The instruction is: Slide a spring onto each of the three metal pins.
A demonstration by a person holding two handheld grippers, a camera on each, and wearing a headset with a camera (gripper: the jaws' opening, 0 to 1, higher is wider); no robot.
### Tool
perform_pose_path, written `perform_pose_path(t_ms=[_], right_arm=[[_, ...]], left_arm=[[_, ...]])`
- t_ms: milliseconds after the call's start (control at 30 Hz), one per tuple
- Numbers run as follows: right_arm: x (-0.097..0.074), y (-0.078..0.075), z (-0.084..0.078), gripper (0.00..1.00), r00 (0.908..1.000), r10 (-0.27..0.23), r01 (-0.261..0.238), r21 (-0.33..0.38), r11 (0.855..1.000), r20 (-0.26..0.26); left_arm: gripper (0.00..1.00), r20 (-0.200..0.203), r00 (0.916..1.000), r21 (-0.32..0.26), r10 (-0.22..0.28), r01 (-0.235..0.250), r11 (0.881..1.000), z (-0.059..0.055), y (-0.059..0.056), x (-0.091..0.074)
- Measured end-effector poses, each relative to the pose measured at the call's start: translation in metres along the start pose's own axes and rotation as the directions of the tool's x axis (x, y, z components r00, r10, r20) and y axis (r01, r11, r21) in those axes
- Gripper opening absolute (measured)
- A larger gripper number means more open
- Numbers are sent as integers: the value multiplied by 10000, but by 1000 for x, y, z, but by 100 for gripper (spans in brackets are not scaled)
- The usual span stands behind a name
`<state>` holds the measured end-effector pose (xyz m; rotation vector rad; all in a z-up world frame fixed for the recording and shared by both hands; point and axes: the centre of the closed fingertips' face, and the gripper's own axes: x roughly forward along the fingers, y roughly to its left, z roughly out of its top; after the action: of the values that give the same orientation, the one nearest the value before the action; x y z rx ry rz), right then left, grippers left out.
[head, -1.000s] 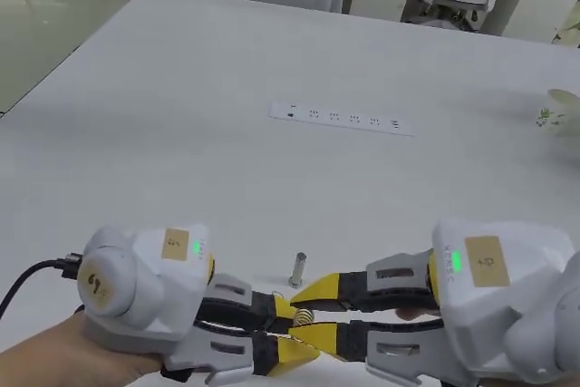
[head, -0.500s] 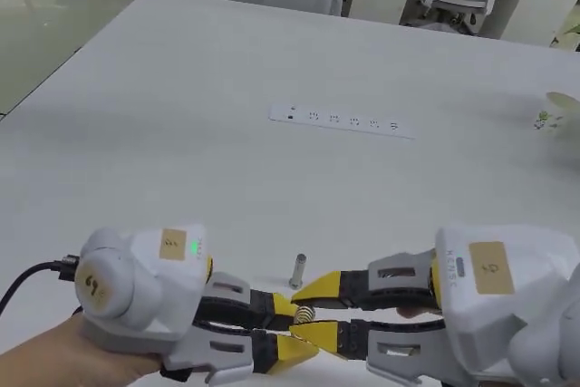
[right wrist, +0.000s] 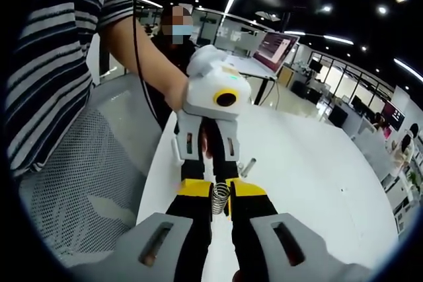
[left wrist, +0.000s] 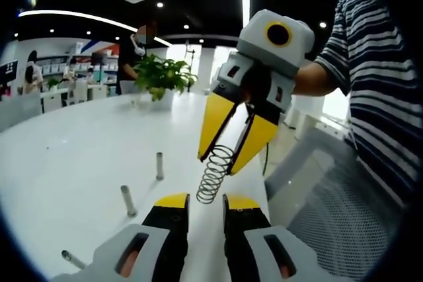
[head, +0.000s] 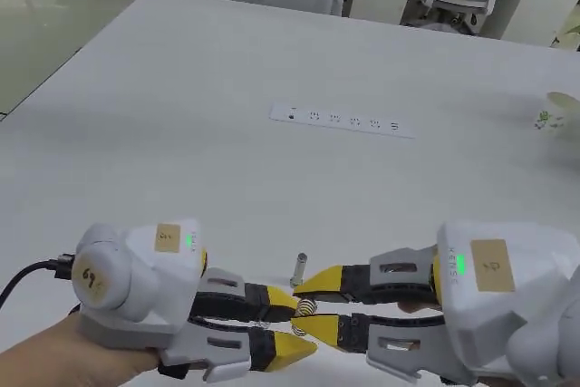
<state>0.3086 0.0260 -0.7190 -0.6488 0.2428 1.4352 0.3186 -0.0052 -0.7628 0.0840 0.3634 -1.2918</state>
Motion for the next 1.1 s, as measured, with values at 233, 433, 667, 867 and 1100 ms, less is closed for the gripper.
perform_pose_path(t_ms=[233, 433, 667, 867, 1100], right_arm=[[-1, -6, -5, 7, 9998, -188, 189, 8, 9998, -99], [-2, -8, -7, 7, 9995, -283, 283, 38, 9996, -171], [-3, -11, -12, 7, 9988, -426, 428, 90, 9990, -240], [-5, -15, -15, 7, 9978, -599, 602, 106, 9981, -296], [-6, -19, -18, 7, 9966, -742, 746, 91, 9972, -364]], left_arm=[[22, -50, 9992, -292, 404, -405, 9988, -4, 8, -8], [25, -29, 9979, -361, 645, -646, 9973, -4, 11, -13], [35, -27, 9955, -530, 944, -944, 9941, -7, 14, -21], [44, 62, 9911, -675, 1327, -1320, 9890, -8, 18, -33], [55, 36, 9853, -709, 1708, -1702, 9829, -13, 20, -43]])
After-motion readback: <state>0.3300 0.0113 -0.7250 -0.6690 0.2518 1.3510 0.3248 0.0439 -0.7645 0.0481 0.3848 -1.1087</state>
